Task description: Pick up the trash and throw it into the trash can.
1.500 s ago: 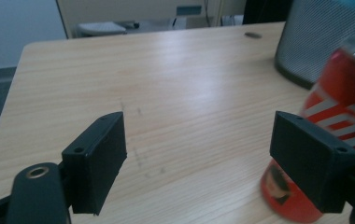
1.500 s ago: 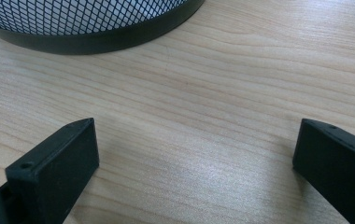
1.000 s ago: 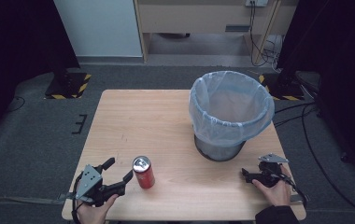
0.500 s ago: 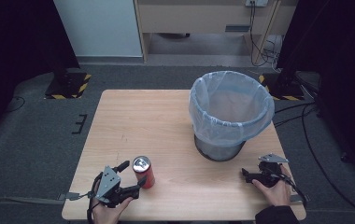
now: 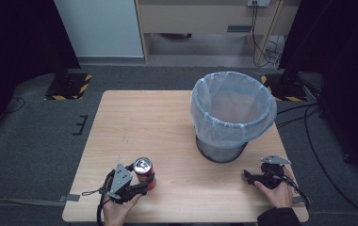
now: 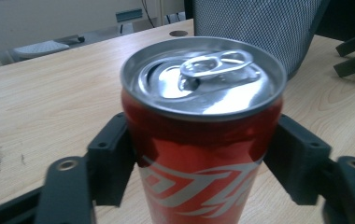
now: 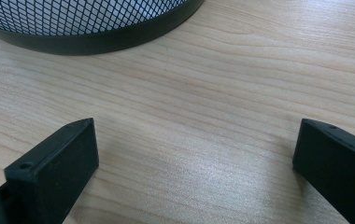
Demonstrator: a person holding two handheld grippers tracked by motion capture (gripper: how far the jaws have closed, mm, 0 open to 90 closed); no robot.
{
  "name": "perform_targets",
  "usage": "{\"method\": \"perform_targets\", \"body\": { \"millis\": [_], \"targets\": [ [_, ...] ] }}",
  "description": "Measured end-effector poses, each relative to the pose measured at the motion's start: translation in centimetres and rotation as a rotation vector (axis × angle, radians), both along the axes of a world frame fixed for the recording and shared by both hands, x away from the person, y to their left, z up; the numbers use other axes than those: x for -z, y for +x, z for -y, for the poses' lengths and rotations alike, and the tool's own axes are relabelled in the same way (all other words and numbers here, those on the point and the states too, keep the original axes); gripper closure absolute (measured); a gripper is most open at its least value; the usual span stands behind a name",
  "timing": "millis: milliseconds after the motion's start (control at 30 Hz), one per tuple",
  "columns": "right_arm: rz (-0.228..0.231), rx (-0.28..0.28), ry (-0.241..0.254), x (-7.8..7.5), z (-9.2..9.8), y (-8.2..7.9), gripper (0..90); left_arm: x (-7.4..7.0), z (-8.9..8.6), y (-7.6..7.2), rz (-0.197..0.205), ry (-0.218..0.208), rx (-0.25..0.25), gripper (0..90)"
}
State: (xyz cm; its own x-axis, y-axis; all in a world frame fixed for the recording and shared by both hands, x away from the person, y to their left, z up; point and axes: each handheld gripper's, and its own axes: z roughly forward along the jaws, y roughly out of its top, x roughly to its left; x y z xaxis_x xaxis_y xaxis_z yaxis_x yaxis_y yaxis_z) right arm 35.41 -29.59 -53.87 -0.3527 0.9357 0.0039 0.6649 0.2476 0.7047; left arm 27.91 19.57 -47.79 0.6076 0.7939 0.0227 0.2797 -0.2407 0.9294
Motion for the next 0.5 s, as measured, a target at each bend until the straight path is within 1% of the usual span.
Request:
{"method": "perform_targets", "body": {
  "millis": [67, 200, 367, 400, 500],
  "targets": [
    [0.000, 0.001, 0.000, 0.0, 0.0, 0.0, 0.4, 0.0, -0.1, 0.1, -0.009, -0.009, -0.002, 33.1],
    [0.000, 0.001, 0.000, 0.0, 0.0, 0.0, 0.4, -0.2, -0.2, 0.0, -0.004, -0.002, -0.009, 33.2],
    [0.000, 0.000, 0.000, 0.0, 0.0, 0.0, 0.4, -1.0, -0.5, -0.4, 0.028, -0.031, -0.006, 33.3],
    [0.000, 0.000, 0.000, 0.0, 0.0, 0.0, 0.4, -1.0, -0.5, -0.4, 0.028, -0.031, -0.006, 33.2],
    [0.001, 0.001, 0.000, 0.0, 0.0, 0.0, 0.4, -1.5, -0.6, -0.6, 0.043, -0.048, -0.004, 33.2]
  ]
}}
